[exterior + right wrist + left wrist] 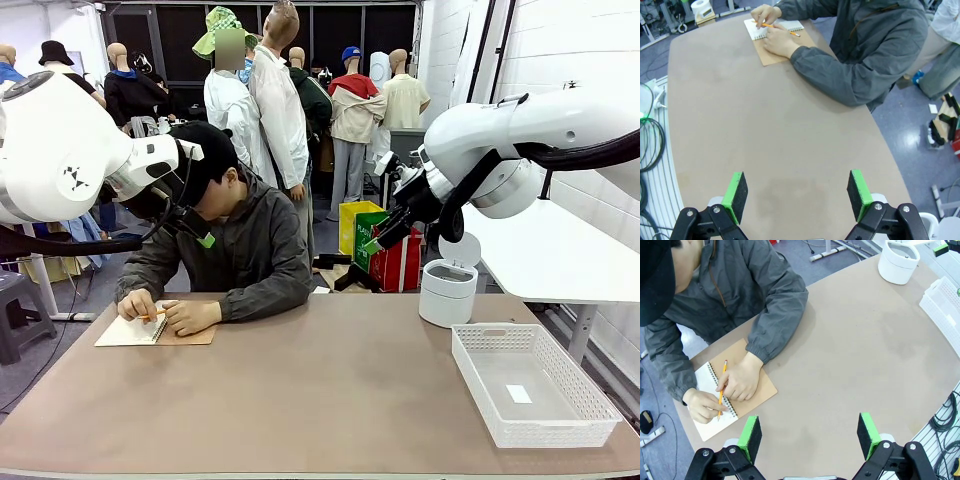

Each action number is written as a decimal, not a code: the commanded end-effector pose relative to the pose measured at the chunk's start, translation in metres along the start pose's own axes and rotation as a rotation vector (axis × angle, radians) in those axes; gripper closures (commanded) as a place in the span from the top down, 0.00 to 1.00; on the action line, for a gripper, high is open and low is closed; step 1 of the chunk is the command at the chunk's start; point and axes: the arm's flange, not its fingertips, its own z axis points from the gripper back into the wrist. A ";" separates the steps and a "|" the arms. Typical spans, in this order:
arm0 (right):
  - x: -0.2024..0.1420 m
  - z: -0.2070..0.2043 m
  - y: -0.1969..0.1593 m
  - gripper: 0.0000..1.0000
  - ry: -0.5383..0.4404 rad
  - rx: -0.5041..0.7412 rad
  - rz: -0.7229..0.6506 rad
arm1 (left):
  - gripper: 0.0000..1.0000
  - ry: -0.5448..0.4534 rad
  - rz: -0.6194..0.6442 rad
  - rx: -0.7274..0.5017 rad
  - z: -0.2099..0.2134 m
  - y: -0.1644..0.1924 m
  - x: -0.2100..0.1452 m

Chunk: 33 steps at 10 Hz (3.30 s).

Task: Sort the paper based on its condition.
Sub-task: If a person hands you a paper, place it in the Organizing basket , and if it's crumpled, put it in the Trash can.

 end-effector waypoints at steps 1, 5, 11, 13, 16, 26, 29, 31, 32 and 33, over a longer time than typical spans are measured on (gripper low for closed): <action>0.000 0.000 0.000 1.00 0.003 -0.009 -0.002 | 1.00 -0.003 0.002 -0.001 0.001 0.001 0.001; 0.000 0.000 0.000 1.00 0.003 -0.009 -0.002 | 1.00 -0.003 0.002 -0.001 0.001 0.001 0.001; 0.000 0.000 0.000 1.00 0.003 -0.009 -0.002 | 1.00 -0.003 0.002 -0.001 0.001 0.001 0.001; 0.000 0.000 0.000 1.00 0.003 -0.009 -0.002 | 1.00 -0.003 0.002 -0.001 0.001 0.001 0.001; 0.000 0.000 0.000 1.00 0.003 -0.009 -0.002 | 1.00 -0.003 0.002 -0.001 0.001 0.001 0.001; 0.000 0.000 0.000 1.00 0.003 -0.009 -0.002 | 1.00 -0.003 0.002 -0.001 0.001 0.001 0.001; 0.000 0.000 0.000 1.00 0.003 -0.009 -0.002 | 1.00 -0.003 0.002 -0.001 0.001 0.001 0.001; 0.000 0.000 0.000 1.00 0.003 -0.009 -0.002 | 1.00 -0.003 0.002 -0.001 0.001 0.001 0.001; 0.000 0.000 0.000 1.00 0.003 -0.009 -0.002 | 1.00 -0.003 0.002 -0.001 0.001 0.001 0.001; 0.000 0.000 0.000 1.00 0.003 -0.009 -0.002 | 1.00 -0.003 0.002 -0.001 0.001 0.001 0.001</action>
